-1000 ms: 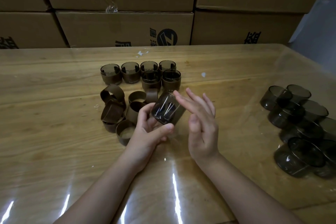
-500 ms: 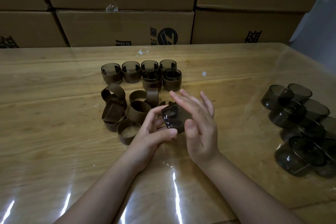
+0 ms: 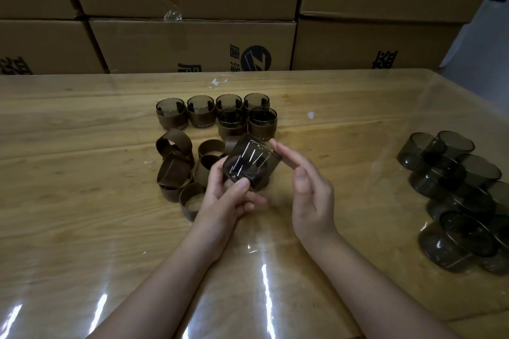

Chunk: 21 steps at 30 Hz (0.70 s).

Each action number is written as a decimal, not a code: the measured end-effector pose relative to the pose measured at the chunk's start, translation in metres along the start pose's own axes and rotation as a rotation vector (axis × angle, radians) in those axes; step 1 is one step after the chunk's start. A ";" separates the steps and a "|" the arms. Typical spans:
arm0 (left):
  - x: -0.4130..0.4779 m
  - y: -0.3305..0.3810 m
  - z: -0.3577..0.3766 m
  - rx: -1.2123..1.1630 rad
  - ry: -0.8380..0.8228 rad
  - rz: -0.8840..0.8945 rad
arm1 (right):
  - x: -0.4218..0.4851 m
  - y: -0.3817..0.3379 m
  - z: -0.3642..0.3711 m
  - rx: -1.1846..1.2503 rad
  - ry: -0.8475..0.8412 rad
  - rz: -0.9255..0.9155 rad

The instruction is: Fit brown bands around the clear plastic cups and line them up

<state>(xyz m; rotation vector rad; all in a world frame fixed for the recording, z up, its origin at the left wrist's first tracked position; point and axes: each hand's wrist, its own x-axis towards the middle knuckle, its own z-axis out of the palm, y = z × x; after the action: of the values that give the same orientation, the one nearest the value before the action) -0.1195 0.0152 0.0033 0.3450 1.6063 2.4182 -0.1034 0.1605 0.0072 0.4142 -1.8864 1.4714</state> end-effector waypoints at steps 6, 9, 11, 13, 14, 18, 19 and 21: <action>0.000 -0.002 -0.001 0.033 0.037 0.021 | 0.000 -0.007 -0.001 -0.107 -0.009 -0.118; 0.000 -0.004 -0.001 0.070 0.040 0.032 | 0.000 -0.010 0.000 -0.104 -0.028 -0.151; 0.000 -0.004 -0.002 0.085 0.035 0.030 | 0.000 -0.010 0.000 -0.107 -0.036 -0.173; -0.001 -0.004 -0.001 0.112 0.017 0.021 | 0.000 -0.010 -0.001 -0.120 -0.042 -0.190; -0.001 -0.004 -0.001 0.131 0.004 0.020 | 0.000 -0.010 -0.001 -0.127 -0.043 -0.190; -0.001 -0.004 0.000 0.143 -0.020 -0.004 | 0.001 -0.010 0.000 -0.117 -0.077 -0.132; 0.000 -0.004 0.000 0.137 -0.018 -0.011 | 0.001 -0.010 0.001 -0.112 -0.088 -0.115; 0.000 -0.004 -0.001 0.122 -0.030 -0.023 | 0.000 -0.010 0.001 -0.084 -0.104 -0.062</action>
<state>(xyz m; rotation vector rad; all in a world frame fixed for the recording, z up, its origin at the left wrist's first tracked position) -0.1191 0.0158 -0.0005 0.3790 1.7400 2.2927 -0.0975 0.1567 0.0137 0.5137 -1.9913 1.3481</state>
